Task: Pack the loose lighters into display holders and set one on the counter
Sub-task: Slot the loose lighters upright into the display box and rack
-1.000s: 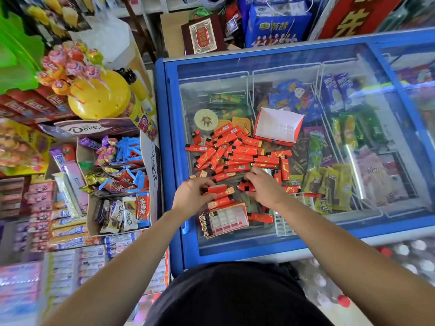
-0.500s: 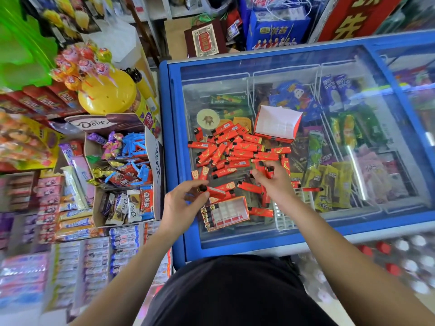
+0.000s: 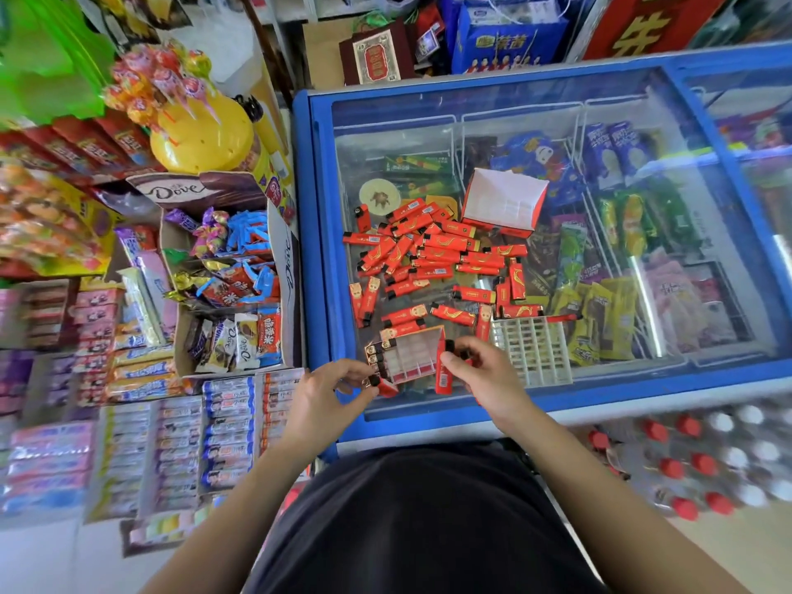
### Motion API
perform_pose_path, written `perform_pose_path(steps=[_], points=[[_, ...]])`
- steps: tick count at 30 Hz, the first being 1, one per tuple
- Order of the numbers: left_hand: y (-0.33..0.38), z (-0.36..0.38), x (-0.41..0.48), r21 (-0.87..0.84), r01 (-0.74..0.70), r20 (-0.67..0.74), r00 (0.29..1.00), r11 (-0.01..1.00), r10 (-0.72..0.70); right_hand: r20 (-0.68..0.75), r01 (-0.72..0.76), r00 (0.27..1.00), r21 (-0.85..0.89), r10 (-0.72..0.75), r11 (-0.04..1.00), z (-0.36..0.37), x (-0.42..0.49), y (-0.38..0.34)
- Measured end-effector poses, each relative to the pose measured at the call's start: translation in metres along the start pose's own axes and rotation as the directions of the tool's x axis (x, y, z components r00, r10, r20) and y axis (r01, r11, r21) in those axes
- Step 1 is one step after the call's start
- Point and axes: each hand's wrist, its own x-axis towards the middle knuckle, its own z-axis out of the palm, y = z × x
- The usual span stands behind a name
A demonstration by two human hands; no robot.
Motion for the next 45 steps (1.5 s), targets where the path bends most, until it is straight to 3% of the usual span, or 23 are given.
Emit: perform_pose_path(steps=[9, 16, 22, 28, 38, 43, 45], points=[[-0.029, 0.029, -0.012, 0.055, -0.117, -0.095, 0.988, 0.992, 0.122, 0.005, 0.078, 0.997, -0.233, -0.08, 0.969, 0.012, -0.002, 0.002], [-0.034, 0.042, -0.004, 0.204, -0.22, -0.117, 0.962, 0.954, 0.247, 0.0, 0.155, 0.986, -0.348, -0.165, 0.925, 0.019, 0.0, 0.005], [-0.035, 0.042, -0.001, 0.281, -0.253, -0.144, 0.942, 0.925, 0.302, 0.01, 0.172, 0.984, -0.34, -0.18, 0.925, 0.019, 0.001, 0.006], [-0.045, 0.036, 0.005, 0.296, -0.314, -0.076, 0.934, 0.902, 0.35, -0.002, 0.166, 0.984, -0.33, -0.177, 0.929, 0.019, 0.001, 0.003], [-0.044, 0.042, 0.006, 0.311, -0.273, -0.074, 0.948, 0.911, 0.309, -0.034, 0.167, 0.982, -0.294, -0.185, 0.941, 0.012, -0.003, 0.004], [-0.04, 0.04, 0.007, 0.252, -0.084, -0.031, 0.995, 0.964, 0.095, -0.1, 0.14, 0.98, -0.273, -0.173, 0.952, -0.007, -0.009, 0.007], [-0.039, 0.039, 0.011, 0.229, -0.086, 0.033, 0.996, 0.97, 0.08, -0.155, 0.128, 0.974, -0.223, -0.165, 0.966, -0.017, -0.014, 0.008]])
